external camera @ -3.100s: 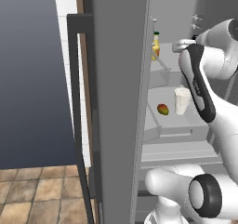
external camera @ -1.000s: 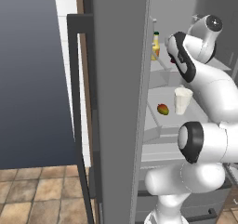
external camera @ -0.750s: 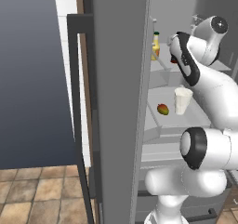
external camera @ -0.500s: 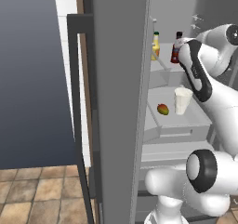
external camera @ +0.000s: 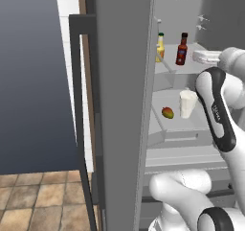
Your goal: Place the mustard and condiment bottle from the counter to the top shelf of the fridge. If the existing items in the fridge are on the top shelf, move them to other shelves.
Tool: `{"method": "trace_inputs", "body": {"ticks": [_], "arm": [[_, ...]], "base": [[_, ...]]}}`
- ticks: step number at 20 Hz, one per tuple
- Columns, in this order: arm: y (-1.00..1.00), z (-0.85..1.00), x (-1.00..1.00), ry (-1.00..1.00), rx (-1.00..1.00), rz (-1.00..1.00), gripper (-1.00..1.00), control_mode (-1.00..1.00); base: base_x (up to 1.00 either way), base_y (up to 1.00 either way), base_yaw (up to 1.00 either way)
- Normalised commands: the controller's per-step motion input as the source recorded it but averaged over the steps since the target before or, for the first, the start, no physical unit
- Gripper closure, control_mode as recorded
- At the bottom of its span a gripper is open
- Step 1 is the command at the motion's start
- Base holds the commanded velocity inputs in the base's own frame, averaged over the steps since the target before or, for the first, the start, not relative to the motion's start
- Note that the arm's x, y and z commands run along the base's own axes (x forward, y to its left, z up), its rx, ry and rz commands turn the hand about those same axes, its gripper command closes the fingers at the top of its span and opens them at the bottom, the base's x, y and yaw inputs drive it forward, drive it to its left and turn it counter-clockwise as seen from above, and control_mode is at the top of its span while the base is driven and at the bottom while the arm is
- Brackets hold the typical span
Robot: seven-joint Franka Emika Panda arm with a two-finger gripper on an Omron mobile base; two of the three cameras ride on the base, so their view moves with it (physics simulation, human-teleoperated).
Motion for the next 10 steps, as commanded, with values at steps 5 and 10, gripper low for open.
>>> {"method": "trace_inputs", "body": {"ticks": [5,10], "arm": [[0.01,0.39,-1.0,-0.21,-0.01,0.0,-1.0,-1.0],[0.13,0.38,-1.0,-0.19,-0.06,0.0,-1.0,-1.0]], "base": [[0.0,0.0,0.0],[0.0,0.0,0.0]]}}
